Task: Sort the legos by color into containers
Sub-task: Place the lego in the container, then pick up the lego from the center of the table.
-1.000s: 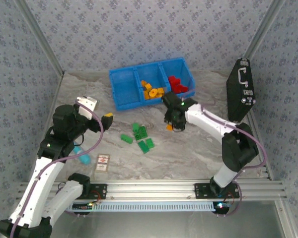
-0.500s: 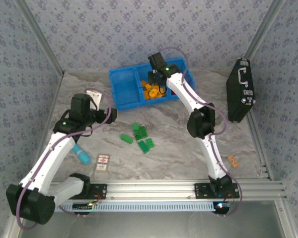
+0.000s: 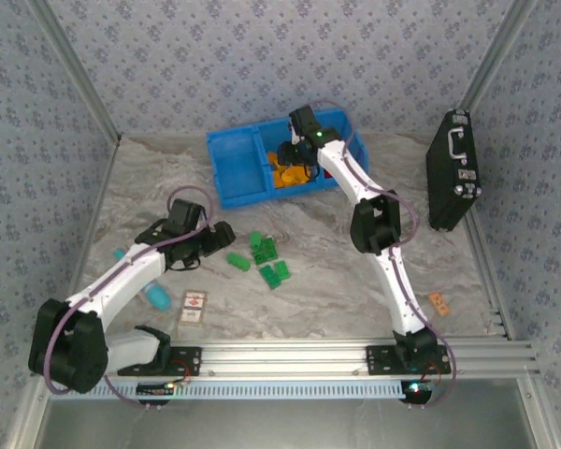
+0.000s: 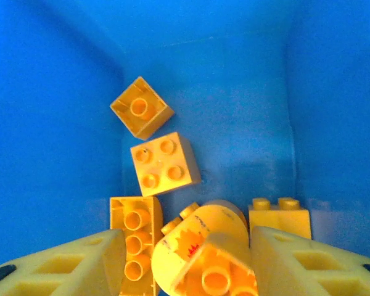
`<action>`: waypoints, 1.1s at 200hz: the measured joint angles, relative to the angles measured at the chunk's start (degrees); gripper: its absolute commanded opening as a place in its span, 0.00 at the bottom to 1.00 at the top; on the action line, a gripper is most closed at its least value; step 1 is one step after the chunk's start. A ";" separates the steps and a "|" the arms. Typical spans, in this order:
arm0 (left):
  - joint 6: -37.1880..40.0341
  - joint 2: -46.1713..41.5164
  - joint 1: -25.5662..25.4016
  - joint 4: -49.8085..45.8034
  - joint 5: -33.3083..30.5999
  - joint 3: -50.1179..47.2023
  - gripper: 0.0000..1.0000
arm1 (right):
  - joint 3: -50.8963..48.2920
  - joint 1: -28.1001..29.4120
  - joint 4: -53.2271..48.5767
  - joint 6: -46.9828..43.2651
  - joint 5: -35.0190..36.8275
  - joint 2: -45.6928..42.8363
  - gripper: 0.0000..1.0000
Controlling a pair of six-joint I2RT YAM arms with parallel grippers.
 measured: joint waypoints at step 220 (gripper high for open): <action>-28.79 16.92 -12.59 2.78 -10.10 -0.79 0.26 | -25.31 2.75 14.25 -17.38 2.62 -23.19 0.68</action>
